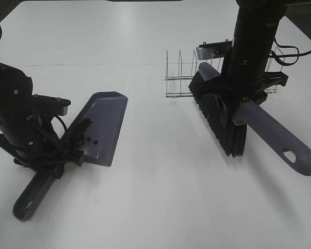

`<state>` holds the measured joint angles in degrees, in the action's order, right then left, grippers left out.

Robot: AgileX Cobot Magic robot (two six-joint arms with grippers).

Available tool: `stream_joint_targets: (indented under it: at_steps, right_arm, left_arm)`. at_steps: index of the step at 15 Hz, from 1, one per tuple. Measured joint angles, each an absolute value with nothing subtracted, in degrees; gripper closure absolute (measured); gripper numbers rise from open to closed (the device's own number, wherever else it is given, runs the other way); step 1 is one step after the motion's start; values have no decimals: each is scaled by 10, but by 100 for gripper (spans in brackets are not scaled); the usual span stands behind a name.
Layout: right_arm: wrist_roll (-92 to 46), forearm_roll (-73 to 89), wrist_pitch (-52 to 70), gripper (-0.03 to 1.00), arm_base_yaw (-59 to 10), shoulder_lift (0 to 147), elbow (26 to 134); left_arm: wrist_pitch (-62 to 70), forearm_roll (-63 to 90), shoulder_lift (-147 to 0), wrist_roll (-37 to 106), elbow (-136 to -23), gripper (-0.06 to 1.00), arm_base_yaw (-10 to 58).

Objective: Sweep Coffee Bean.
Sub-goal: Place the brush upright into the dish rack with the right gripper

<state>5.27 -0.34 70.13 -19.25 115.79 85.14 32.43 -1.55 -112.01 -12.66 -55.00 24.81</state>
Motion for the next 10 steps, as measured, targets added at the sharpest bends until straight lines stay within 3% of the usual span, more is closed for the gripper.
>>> stream_joint_targets:
  at_steps: [10]
  right_arm:
    - [54,-42,662,65,-193,1215,852]
  left_arm:
    - [352,0,-1121,-127,-552,63,248]
